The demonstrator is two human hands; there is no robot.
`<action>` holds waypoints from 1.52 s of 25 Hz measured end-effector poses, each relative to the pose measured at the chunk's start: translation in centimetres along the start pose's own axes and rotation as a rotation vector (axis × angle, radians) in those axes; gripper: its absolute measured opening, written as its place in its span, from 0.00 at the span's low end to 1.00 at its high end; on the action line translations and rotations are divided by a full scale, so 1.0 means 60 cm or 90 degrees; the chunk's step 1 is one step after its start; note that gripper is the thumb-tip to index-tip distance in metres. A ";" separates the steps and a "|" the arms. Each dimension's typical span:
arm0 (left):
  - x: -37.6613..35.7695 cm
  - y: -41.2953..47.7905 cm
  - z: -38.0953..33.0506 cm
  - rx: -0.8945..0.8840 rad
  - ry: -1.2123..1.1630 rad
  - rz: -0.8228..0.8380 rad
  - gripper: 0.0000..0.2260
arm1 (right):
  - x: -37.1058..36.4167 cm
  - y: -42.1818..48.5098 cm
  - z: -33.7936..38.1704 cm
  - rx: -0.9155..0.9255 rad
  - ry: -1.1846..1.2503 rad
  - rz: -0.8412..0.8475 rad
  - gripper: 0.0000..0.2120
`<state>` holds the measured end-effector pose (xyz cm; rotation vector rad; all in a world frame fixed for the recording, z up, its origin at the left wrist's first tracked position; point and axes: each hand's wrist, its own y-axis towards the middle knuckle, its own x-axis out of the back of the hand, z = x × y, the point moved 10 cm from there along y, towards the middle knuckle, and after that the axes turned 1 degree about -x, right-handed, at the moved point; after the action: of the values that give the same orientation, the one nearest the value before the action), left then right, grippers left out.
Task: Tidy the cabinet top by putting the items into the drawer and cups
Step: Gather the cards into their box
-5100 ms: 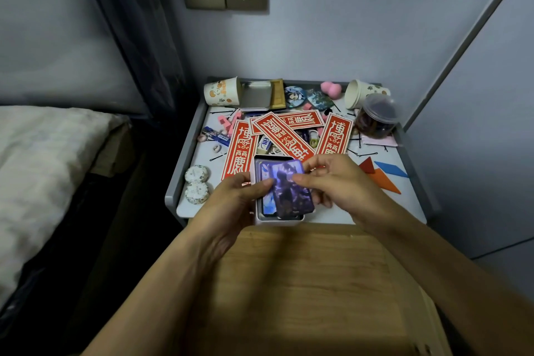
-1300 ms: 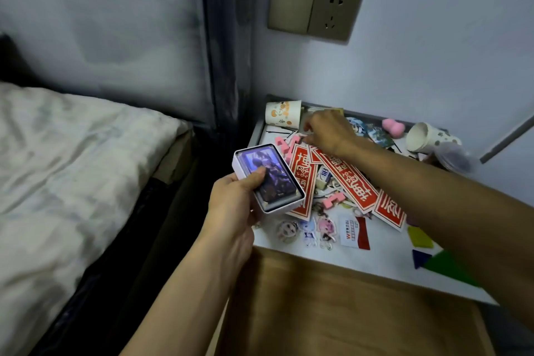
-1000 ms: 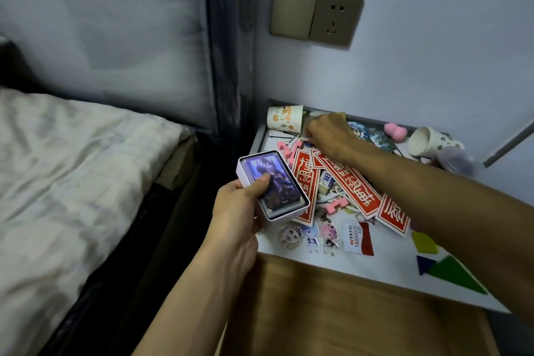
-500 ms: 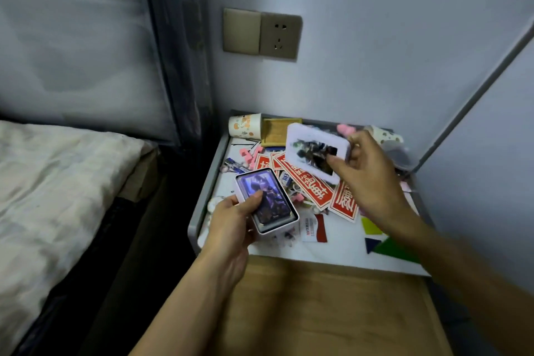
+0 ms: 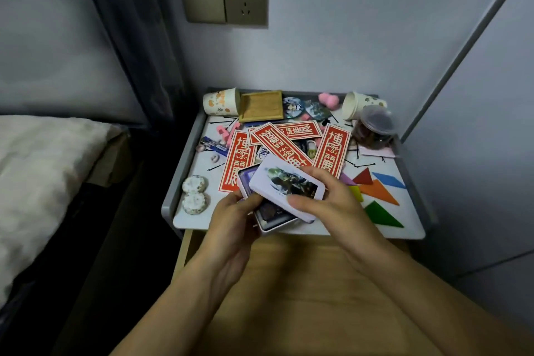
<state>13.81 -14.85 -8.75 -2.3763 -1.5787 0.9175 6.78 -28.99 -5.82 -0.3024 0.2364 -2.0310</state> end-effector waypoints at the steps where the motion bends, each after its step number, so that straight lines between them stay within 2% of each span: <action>1: -0.002 0.001 0.001 0.003 -0.002 0.009 0.09 | -0.001 0.001 0.004 0.017 -0.093 0.002 0.32; 3: -0.004 0.003 0.004 0.008 0.000 0.022 0.11 | -0.004 0.000 0.017 0.057 -0.266 -0.003 0.37; 6: 0.002 0.004 0.006 0.008 -0.003 0.008 0.12 | -0.007 -0.008 0.036 0.106 -0.396 -0.025 0.35; 11: -0.015 -0.004 0.006 0.002 -0.025 0.056 0.14 | -0.004 -0.009 0.030 0.095 -0.294 -0.054 0.35; 16: -0.021 -0.006 0.022 0.029 -0.062 0.059 0.20 | -0.014 -0.018 0.047 0.148 -0.468 -0.117 0.33; 20: -0.027 -0.007 0.028 0.021 -0.048 0.060 0.21 | -0.020 -0.030 0.058 0.168 -0.571 -0.155 0.34; 27: -0.036 -0.013 0.029 -0.003 -0.028 0.086 0.20 | -0.030 -0.036 0.058 0.178 -0.645 -0.169 0.38; 32: -0.027 -0.023 0.018 -0.040 -0.019 0.044 0.15 | -0.051 -0.040 0.050 0.195 -0.695 -0.125 0.41; 33: -0.024 -0.023 0.014 -0.042 -0.023 0.038 0.15 | -0.052 -0.037 0.047 0.194 -0.672 -0.102 0.40; 34: -0.022 -0.023 0.011 -0.044 -0.030 0.032 0.15 | -0.047 -0.031 0.041 0.178 -0.584 -0.068 0.38; 37: -0.020 -0.021 -0.007 -0.067 -0.080 0.030 0.15 | -0.036 -0.016 0.009 0.040 -0.110 0.058 0.23; 38: -0.019 -0.021 -0.013 -0.077 -0.085 0.033 0.15 | -0.037 -0.015 -0.002 -0.007 -0.028 0.081 0.19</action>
<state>12.96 -15.16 -7.14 -2.4964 -1.6715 1.0393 6.96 -26.63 -5.94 -0.3307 0.2329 -1.8965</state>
